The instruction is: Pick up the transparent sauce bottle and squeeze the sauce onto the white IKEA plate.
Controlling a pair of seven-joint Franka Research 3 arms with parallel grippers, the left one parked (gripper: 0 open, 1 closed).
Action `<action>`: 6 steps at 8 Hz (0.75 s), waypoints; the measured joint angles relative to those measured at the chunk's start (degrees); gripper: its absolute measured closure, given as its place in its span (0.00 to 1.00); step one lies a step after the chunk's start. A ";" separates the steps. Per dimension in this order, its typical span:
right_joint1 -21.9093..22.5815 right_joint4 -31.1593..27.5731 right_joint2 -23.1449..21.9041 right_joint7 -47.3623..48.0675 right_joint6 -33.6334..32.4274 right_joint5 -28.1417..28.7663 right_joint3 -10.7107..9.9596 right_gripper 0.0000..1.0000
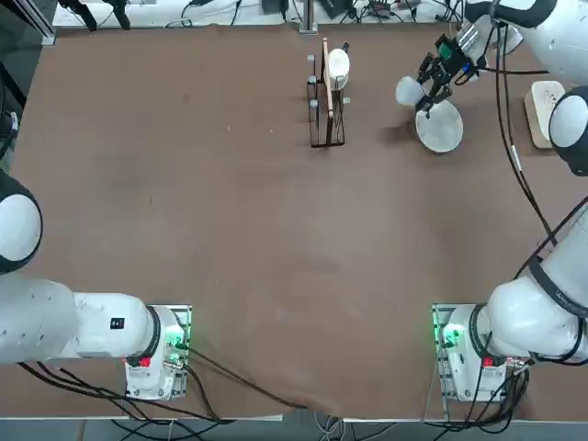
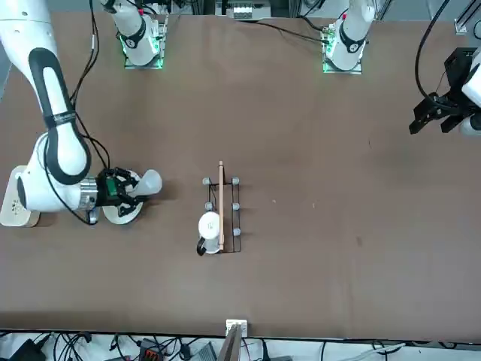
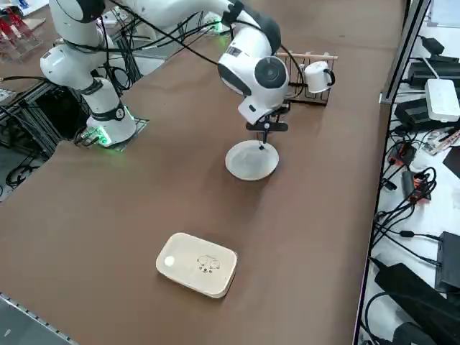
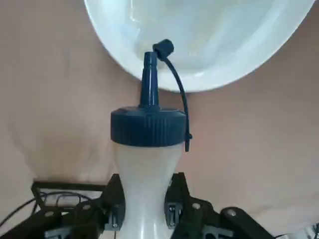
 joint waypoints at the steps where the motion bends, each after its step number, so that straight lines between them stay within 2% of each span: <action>1: -1.10 0.28 0.50 -0.07 0.03 0.00 -0.08 0.59; 3: -4.09 0.42 1.15 -0.43 -0.78 0.00 -0.14 0.59; 6: -6.64 0.49 0.88 -0.47 -5.82 0.03 -0.12 0.59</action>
